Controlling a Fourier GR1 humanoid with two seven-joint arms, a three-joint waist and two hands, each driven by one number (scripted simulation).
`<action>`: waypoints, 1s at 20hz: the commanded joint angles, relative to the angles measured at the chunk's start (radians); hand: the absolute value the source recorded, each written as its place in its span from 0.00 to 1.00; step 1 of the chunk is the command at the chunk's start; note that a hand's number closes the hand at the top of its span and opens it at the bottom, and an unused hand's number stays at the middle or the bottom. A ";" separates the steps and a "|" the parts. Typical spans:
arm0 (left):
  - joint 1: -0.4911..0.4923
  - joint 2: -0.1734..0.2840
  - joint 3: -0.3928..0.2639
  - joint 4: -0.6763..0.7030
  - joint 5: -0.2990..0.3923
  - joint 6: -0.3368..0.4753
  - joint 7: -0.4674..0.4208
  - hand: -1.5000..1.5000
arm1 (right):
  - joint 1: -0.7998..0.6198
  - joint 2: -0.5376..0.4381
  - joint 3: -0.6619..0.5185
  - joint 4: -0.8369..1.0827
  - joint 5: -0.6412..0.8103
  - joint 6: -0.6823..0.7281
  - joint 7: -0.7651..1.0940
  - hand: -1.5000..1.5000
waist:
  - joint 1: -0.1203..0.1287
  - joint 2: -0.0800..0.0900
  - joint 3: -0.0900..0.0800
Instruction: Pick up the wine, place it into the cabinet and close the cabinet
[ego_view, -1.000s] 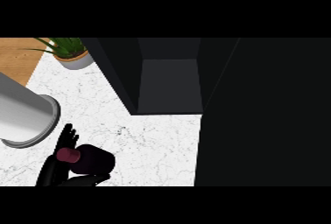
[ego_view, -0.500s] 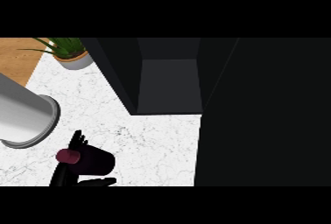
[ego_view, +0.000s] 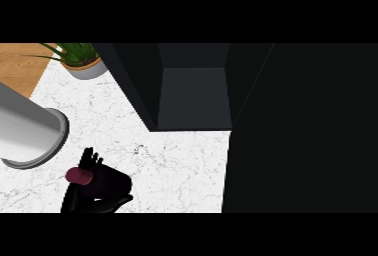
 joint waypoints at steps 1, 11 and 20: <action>-0.025 -0.047 0.031 0.075 0.045 -0.023 -0.074 0.00 | 0.054 -0.025 0.011 -0.272 -0.030 -0.020 0.139 0.00 | -0.005 -0.001 -0.001; -0.065 -0.023 0.043 0.056 0.099 -0.081 -0.005 0.00 | 0.064 -0.028 -0.039 -0.237 -0.066 -0.002 0.097 0.00 | 0.002 0.000 0.001; -0.133 -0.064 0.003 0.134 0.042 -0.017 -0.104 1.00 | 0.105 -0.029 -0.009 -0.238 -0.047 0.020 0.073 0.00 | -0.002 0.000 0.001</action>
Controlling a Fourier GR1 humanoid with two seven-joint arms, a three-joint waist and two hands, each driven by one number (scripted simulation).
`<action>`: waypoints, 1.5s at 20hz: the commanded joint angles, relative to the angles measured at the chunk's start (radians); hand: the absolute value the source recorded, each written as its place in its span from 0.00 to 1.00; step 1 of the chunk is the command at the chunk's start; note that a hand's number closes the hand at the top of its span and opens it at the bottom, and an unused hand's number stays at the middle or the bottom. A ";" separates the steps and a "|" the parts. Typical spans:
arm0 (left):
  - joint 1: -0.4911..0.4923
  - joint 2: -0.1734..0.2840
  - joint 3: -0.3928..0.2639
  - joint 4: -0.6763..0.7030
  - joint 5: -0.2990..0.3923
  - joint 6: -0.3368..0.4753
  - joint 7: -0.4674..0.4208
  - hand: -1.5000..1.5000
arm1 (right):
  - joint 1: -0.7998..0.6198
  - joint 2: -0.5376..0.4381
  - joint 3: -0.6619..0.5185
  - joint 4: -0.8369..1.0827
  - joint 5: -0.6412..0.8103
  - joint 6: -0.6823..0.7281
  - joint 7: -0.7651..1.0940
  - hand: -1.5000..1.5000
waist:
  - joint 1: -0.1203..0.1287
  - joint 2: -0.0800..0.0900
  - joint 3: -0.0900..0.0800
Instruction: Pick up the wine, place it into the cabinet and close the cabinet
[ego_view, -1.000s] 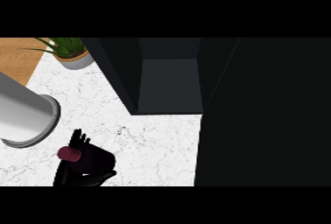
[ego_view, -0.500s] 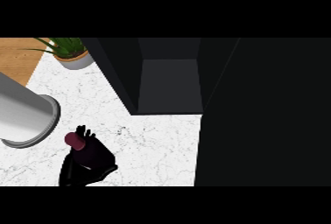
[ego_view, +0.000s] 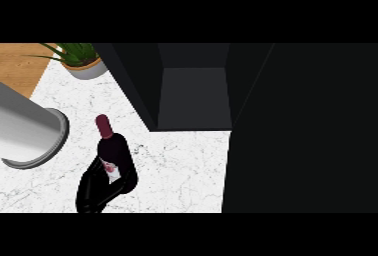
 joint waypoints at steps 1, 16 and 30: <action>-0.025 -0.011 -0.016 0.056 -0.039 0.031 -0.058 1.00 | 0.075 -0.031 -0.045 -0.217 -0.091 0.025 0.056 0.00 | 0.000 0.001 0.000; 0.050 0.054 -0.009 -0.082 0.057 -0.176 -0.207 1.00 | 0.055 0.011 0.048 -0.211 0.024 -0.030 0.073 0.00 | 0.008 -0.002 0.000; 0.045 -0.011 -0.264 -0.482 0.013 0.067 0.059 1.00 | 0.033 0.012 0.029 -0.171 -0.015 -0.008 0.071 0.00 | 0.005 -0.001 0.000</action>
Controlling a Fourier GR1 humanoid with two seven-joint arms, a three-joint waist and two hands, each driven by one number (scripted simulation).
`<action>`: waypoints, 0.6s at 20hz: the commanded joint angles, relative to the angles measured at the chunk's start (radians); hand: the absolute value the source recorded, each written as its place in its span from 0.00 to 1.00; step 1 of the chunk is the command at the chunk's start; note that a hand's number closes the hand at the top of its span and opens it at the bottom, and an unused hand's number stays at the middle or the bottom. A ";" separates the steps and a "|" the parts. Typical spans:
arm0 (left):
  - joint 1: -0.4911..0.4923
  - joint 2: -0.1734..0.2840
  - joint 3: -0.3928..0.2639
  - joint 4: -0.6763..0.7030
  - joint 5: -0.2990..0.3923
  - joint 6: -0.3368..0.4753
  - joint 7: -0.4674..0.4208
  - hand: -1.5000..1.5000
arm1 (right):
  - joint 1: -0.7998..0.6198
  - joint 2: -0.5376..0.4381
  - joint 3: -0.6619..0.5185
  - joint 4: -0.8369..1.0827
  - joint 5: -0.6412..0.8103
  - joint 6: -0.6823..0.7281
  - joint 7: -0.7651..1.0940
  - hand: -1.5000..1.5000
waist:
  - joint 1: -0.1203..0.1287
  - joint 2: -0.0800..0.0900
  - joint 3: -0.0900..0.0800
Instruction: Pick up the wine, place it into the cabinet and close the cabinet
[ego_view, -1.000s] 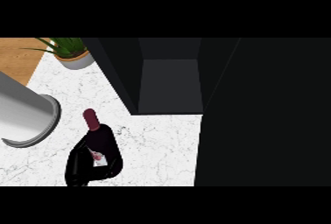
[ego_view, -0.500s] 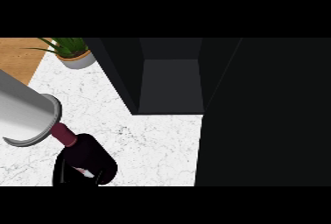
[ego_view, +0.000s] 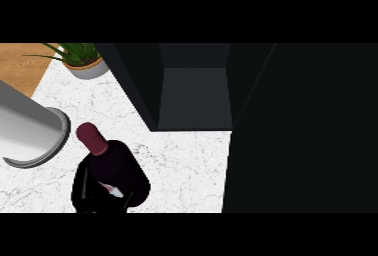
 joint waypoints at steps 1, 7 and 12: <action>0.017 -0.014 -0.122 -0.170 -0.035 0.146 0.081 1.00 | 0.045 -0.028 -0.051 -0.185 -0.077 0.011 0.069 0.00 | 0.002 0.000 0.001; -0.176 -0.014 -0.200 -0.172 -0.042 0.345 0.212 1.00 | 0.035 -0.012 -0.014 -0.210 -0.065 0.001 0.095 0.00 | -0.010 0.002 -0.001; -0.322 -0.014 -0.204 -0.170 -0.026 0.465 0.345 1.00 | 0.040 -0.016 -0.051 -0.175 -0.068 0.021 0.063 0.00 | -0.009 0.003 0.000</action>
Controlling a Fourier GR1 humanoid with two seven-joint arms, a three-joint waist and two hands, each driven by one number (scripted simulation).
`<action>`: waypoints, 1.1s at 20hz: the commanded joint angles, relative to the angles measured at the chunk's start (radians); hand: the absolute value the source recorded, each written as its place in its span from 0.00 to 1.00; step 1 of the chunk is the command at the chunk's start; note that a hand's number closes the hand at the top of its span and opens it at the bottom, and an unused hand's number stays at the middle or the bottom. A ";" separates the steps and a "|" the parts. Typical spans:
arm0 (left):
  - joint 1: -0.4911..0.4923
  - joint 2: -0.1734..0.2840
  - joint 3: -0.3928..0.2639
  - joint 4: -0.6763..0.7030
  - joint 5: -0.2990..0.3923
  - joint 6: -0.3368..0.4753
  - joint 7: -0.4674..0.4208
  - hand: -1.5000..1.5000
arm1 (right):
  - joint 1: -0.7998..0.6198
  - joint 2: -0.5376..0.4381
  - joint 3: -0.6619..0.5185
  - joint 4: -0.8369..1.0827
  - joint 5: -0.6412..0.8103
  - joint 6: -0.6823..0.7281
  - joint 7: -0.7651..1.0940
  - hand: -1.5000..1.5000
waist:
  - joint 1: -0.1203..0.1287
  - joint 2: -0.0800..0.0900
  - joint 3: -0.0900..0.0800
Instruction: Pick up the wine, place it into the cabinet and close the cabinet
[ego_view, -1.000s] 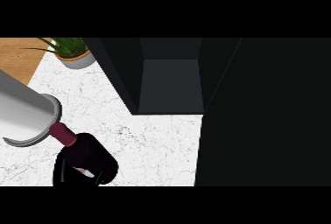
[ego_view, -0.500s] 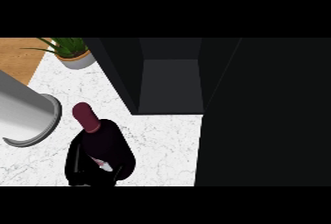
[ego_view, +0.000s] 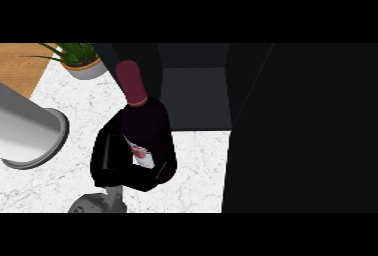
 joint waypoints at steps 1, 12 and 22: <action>-0.059 -0.001 -0.107 0.006 0.020 0.163 0.061 1.00 | 0.092 -0.020 -0.011 -0.201 -0.079 0.020 0.037 0.00 | -0.008 -0.001 0.000; -0.301 -0.001 -0.068 0.291 0.061 0.267 0.035 1.00 | 0.153 -0.032 -0.035 -0.247 -0.098 0.051 0.052 0.00 | -0.015 0.001 0.000; -0.381 -0.001 -0.164 0.550 0.216 0.344 -0.163 1.00 | 0.049 0.004 -0.064 -0.193 -0.130 0.045 0.082 0.00 | -0.019 0.006 -0.001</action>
